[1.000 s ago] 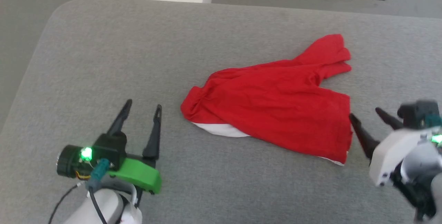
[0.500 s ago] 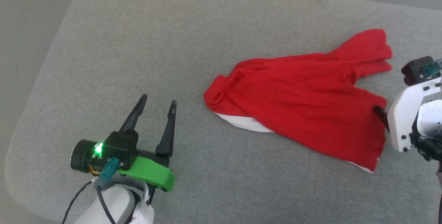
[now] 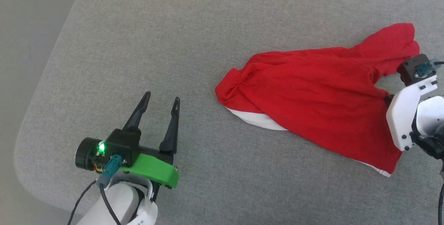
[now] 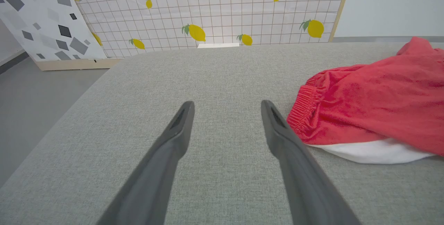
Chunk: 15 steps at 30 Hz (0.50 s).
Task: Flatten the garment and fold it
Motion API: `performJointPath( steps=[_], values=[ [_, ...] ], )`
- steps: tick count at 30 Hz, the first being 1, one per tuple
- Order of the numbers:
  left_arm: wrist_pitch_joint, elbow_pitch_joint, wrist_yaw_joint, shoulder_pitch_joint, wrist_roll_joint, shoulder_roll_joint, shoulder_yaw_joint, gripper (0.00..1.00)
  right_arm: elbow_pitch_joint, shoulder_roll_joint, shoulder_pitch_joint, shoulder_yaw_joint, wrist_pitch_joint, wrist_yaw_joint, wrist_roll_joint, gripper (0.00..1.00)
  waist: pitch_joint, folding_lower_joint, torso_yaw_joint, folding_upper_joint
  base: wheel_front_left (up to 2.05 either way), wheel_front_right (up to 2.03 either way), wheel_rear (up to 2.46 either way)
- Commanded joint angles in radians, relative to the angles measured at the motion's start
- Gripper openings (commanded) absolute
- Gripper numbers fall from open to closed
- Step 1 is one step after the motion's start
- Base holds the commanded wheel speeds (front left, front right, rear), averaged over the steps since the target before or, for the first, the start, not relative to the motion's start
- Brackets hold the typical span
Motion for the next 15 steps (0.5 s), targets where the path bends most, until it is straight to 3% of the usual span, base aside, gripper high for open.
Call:
performJointPath(
  steps=[1, 8, 15],
  values=[
    [-0.005, 0.005, -0.009, 0.001, 0.01, -0.006, 0.005, 1.0, 0.014, -0.005, 0.023, 0.006, -0.017, -0.002, -0.007, 0.0, -0.018, 0.0, -0.013, 0.0, 0.0, 0.0, 0.0],
    [-0.005, 0.028, -0.021, 0.022, 0.005, -0.007, 0.019, 1.0, -0.078, -0.009, 0.069, -0.033, -0.108, -0.002, 0.008, 0.0, -0.085, 0.0, -0.061, 0.0, 0.0, 0.0, 0.0],
    [-0.004, 0.029, -0.023, 0.037, -0.004, -0.005, 0.019, 1.0, -0.218, -0.022, 0.16, -0.115, -0.094, -0.002, 0.027, 0.0, -0.119, 0.0, -0.09, 0.0, 0.0, 0.0, 0.0]
  ],
)
